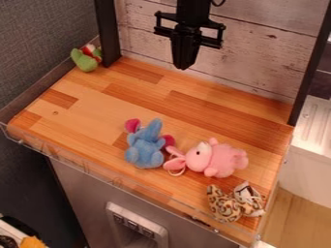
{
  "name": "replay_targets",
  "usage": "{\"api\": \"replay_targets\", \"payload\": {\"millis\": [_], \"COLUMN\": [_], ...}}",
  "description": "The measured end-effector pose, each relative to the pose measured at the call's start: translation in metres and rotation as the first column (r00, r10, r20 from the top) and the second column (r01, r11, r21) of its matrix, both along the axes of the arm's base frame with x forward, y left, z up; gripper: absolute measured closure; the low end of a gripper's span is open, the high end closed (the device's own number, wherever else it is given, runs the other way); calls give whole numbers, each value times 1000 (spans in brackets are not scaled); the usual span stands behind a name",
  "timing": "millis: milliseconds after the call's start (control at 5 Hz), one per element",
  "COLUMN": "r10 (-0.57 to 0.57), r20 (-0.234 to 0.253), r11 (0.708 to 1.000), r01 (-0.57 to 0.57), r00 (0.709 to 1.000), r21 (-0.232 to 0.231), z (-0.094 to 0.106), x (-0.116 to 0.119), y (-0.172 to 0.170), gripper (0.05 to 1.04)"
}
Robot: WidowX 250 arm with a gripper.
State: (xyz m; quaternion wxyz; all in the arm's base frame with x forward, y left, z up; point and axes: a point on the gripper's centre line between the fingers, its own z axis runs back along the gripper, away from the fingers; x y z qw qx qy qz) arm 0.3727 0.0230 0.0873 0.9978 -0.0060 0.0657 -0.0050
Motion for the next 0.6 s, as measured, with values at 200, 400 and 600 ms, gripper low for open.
{"api": "replay_targets", "payload": {"millis": [200,400,600], "r10": [-129,-291,-500], "r20": [12,23,33], "r11": [991,956,863], "r01": [129,292,501], "r00": [992,956,866], "r21": [-18,-36,-63], "z": [2,0,3], "x": [2,14,20], "y": [14,52,83], "gripper": [1020,1020,1020]}}
